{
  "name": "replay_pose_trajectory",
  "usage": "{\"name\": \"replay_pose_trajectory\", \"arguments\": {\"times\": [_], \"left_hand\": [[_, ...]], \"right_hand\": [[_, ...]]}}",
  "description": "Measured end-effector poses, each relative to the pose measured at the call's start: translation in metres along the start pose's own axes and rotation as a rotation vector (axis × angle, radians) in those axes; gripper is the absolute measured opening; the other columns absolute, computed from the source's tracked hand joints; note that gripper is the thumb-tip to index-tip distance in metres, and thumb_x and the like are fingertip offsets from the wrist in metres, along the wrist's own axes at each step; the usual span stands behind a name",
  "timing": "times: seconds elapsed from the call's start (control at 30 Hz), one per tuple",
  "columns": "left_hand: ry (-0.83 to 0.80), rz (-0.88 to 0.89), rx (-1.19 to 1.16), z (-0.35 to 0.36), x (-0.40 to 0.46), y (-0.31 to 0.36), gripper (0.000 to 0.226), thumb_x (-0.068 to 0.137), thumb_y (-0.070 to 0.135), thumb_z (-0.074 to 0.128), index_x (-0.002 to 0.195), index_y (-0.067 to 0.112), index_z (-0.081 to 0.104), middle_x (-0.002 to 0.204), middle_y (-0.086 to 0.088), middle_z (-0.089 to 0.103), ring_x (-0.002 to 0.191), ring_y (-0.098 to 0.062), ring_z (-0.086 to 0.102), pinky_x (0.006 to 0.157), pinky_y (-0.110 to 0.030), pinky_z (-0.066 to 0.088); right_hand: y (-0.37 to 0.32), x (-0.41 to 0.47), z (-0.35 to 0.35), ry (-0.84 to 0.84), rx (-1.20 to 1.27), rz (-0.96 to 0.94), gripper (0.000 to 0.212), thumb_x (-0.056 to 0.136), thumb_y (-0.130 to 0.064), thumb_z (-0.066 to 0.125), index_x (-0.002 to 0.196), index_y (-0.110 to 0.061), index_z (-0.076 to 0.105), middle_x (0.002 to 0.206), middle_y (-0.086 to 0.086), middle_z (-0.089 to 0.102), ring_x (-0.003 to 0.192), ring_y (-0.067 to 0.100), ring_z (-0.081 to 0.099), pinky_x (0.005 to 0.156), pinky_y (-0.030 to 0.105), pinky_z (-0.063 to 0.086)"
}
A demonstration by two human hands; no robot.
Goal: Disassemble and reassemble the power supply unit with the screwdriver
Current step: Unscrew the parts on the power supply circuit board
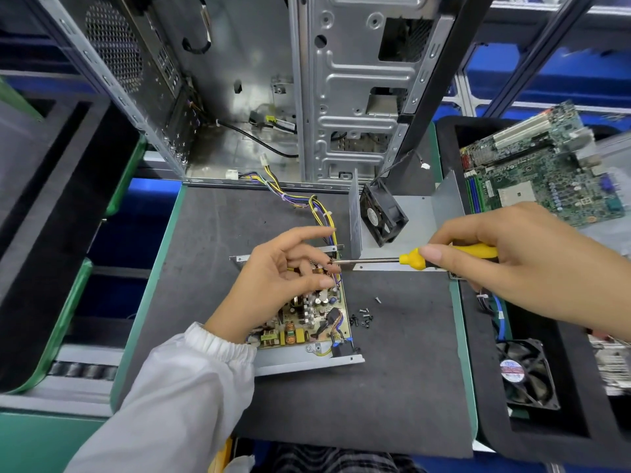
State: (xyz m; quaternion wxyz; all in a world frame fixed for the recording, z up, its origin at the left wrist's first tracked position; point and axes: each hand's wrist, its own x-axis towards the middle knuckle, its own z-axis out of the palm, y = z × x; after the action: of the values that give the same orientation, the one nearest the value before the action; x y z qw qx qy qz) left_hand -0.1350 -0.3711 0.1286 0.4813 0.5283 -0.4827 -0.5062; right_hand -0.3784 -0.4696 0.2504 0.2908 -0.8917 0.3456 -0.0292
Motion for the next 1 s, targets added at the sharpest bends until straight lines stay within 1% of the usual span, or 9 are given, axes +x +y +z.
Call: {"name": "replay_pose_trajectory", "arguments": {"times": [0.1, 0.27, 0.37, 0.47, 0.53, 0.6, 0.73, 0.87, 1.0], "left_hand": [[-0.034, -0.017, 0.198, -0.012, -0.001, 0.000, 0.075, 0.069, 0.021, 0.081, 0.136, 0.032, 0.050, 0.090, -0.001, 0.067, 0.058, -0.013, 0.046, 0.056, -0.030, 0.044], [0.169, 0.188, 0.531, -0.017, 0.006, -0.002, 0.031, 0.083, 0.014, 0.077, 0.113, 0.017, 0.069, 0.081, 0.003, 0.061, 0.064, -0.015, 0.052, 0.062, -0.012, 0.040], [0.301, 0.341, 0.717, -0.005, 0.007, -0.006, 0.008, 0.091, 0.008, 0.067, 0.097, 0.010, 0.073, 0.080, 0.000, 0.061, 0.072, -0.016, 0.055, 0.065, -0.018, 0.042], [0.374, 0.420, 0.881, -0.001, 0.009, -0.012, 0.013, 0.095, 0.017, 0.061, 0.098, 0.011, 0.071, 0.090, 0.000, 0.063, 0.086, -0.019, 0.055, 0.076, -0.029, 0.044], [0.282, 0.327, 1.007, -0.001, 0.014, -0.013, 0.027, 0.096, 0.033, 0.053, 0.104, 0.014, 0.071, 0.098, 0.000, 0.065, 0.095, -0.022, 0.058, 0.080, -0.036, 0.045], [0.207, 0.243, 1.094, -0.001, 0.019, -0.014, 0.039, 0.095, 0.048, 0.046, 0.101, 0.020, 0.072, 0.095, 0.004, 0.067, 0.091, -0.019, 0.062, 0.069, -0.033, 0.046], [0.187, 0.247, 1.121, -0.003, 0.021, -0.018, 0.026, 0.093, 0.049, 0.057, 0.094, 0.028, 0.072, 0.090, 0.012, 0.067, 0.087, -0.013, 0.062, 0.058, -0.024, 0.029], [0.197, 0.251, 1.120, -0.005, 0.021, -0.020, 0.021, 0.095, 0.043, 0.057, 0.094, 0.029, 0.073, 0.087, 0.012, 0.067, 0.085, -0.011, 0.061, 0.054, -0.022, 0.025], [0.194, 0.254, 1.117, -0.005, 0.020, -0.019, 0.019, 0.095, 0.041, 0.058, 0.093, 0.029, 0.073, 0.085, 0.011, 0.067, 0.082, -0.012, 0.061, 0.055, -0.024, 0.030]], "right_hand": [[0.001, -0.004, -0.001, -0.023, -0.082, 0.006, 0.039, 0.080, -0.067, 0.036, 0.073, -0.039, 0.062, 0.047, 0.001, 0.052, 0.047, 0.014, 0.047, 0.048, 0.028, 0.038], [0.002, -0.012, 0.016, -0.131, -0.417, -0.024, 0.055, 0.073, -0.075, 0.017, 0.092, -0.044, 0.059, 0.066, -0.013, 0.058, 0.062, 0.005, 0.053, 0.052, 0.022, 0.039], [-0.006, -0.010, 0.034, -0.242, -0.595, -0.073, 0.053, 0.082, -0.067, 0.013, 0.109, -0.039, 0.050, 0.084, -0.014, 0.050, 0.082, 0.008, 0.057, 0.060, 0.025, 0.040], [-0.014, -0.006, 0.048, -0.298, -0.736, -0.099, 0.040, 0.094, -0.058, 0.024, 0.117, -0.033, 0.046, 0.081, -0.007, 0.035, 0.090, 0.014, 0.059, 0.050, 0.027, 0.025], [-0.017, -0.002, 0.054, -0.317, -0.792, -0.088, 0.036, 0.097, -0.052, 0.027, 0.116, -0.028, 0.046, 0.083, -0.006, 0.032, 0.092, 0.017, 0.058, 0.048, 0.028, 0.020], [-0.021, 0.001, 0.057, -0.336, -0.809, -0.081, 0.033, 0.099, -0.048, 0.027, 0.114, -0.025, 0.045, 0.084, -0.004, 0.031, 0.092, 0.019, 0.057, 0.046, 0.027, 0.015], [-0.027, 0.006, 0.061, -0.344, -0.815, -0.081, 0.026, 0.100, -0.042, 0.030, 0.106, -0.025, 0.049, 0.083, -0.003, 0.033, 0.084, 0.021, 0.055, 0.046, 0.026, 0.014], [-0.033, 0.010, 0.061, -0.256, -0.765, -0.113, 0.021, 0.075, -0.037, 0.075, 0.068, -0.023, 0.062, 0.061, -0.003, 0.040, 0.048, 0.020, 0.054, 0.044, 0.020, 0.007], [-0.029, 0.010, 0.066, -0.231, -0.729, -0.128, 0.016, 0.094, -0.037, 0.051, 0.091, -0.023, 0.059, 0.077, -0.002, 0.042, 0.070, 0.022, 0.057, 0.045, 0.024, 0.008]]}}
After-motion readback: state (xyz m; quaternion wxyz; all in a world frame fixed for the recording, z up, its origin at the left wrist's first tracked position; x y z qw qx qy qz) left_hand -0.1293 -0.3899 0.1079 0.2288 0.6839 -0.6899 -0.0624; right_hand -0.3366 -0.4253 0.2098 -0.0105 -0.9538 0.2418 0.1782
